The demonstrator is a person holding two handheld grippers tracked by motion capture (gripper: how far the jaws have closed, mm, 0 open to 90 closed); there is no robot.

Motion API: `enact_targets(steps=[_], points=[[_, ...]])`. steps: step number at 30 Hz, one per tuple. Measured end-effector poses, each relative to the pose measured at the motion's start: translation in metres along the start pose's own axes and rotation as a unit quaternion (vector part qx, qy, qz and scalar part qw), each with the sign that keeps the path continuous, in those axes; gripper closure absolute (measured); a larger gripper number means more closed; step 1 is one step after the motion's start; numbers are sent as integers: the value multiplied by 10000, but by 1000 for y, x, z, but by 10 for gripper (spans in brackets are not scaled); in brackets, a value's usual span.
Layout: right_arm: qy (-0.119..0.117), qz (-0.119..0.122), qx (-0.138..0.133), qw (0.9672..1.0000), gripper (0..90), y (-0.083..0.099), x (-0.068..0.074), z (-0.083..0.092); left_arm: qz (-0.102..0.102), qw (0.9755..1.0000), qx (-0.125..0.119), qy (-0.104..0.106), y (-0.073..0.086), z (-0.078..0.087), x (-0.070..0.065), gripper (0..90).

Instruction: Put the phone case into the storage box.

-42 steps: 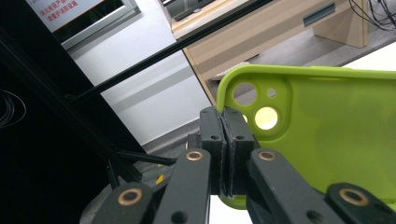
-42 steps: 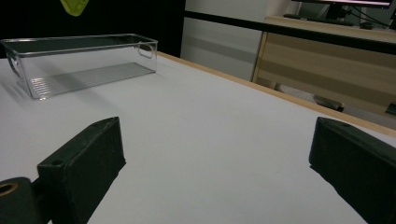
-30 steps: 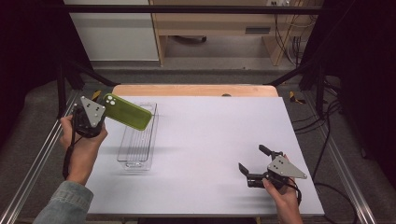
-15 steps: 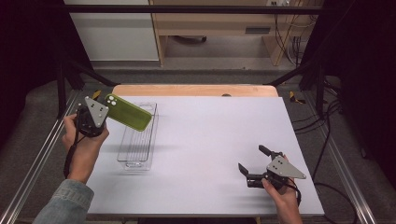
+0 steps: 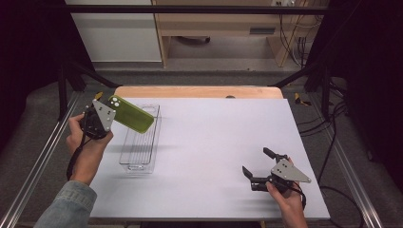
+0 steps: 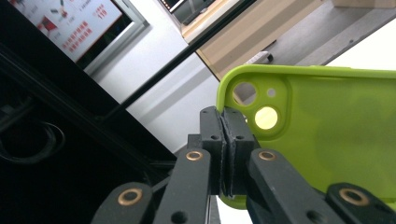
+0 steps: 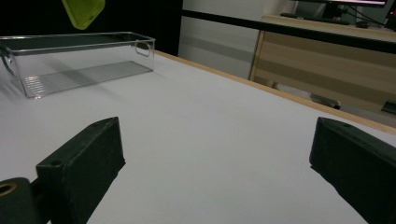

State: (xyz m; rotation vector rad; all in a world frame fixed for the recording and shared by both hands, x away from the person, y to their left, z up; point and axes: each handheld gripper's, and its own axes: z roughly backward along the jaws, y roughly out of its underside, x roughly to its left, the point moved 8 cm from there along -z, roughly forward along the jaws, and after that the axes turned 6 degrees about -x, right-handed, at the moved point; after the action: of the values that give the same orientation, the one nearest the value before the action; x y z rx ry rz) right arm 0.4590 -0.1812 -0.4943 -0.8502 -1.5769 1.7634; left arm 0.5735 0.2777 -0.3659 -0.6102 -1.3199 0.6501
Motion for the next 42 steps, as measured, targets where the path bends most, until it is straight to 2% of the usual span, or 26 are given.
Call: enact_targets(steps=[6, 9, 19, 23, 28, 35, 36, 38, 42], points=[[37, 14, 1, 10000, 32, 0, -1, 0, -223, 9997, 14, -67, -1, -2, 2, 880], [37, -26, -9, 10000, 32, 0, -1, 0, -160, 9999, 16, -27, -2, -3, 2, 880], [74, -53, -94, 9999, 32, -3, -4, 2, -521, 9986, 18, -101, -5, -4, 2, 880], [87, -105, -128, 9998, 32, -4, -5, 3, -761, 9971, 0, -86, -8, -5, 0, 880], [59, -185, -144, 9997, 32, -4, -5, 3, -1122, 9936, -5, -106, -9, -7, -5, 880], [74, -214, -130, 9997, 32, -3, -6, 4, -1310, 9913, -5, -85, -10, -10, -10, 880], [64, -253, -130, 9996, 32, -3, -5, 3, -1391, 9902, -22, -90, -10, -11, -10, 880], [67, -241, -124, 9996, 32, -3, -5, 3, -1417, 9899, 4, -70, -10, -13, -11, 880], [66, -262, -144, 9995, 32, -3, -6, 4, -1567, 9876, -21, -39, -12, -16, -13, 880]])
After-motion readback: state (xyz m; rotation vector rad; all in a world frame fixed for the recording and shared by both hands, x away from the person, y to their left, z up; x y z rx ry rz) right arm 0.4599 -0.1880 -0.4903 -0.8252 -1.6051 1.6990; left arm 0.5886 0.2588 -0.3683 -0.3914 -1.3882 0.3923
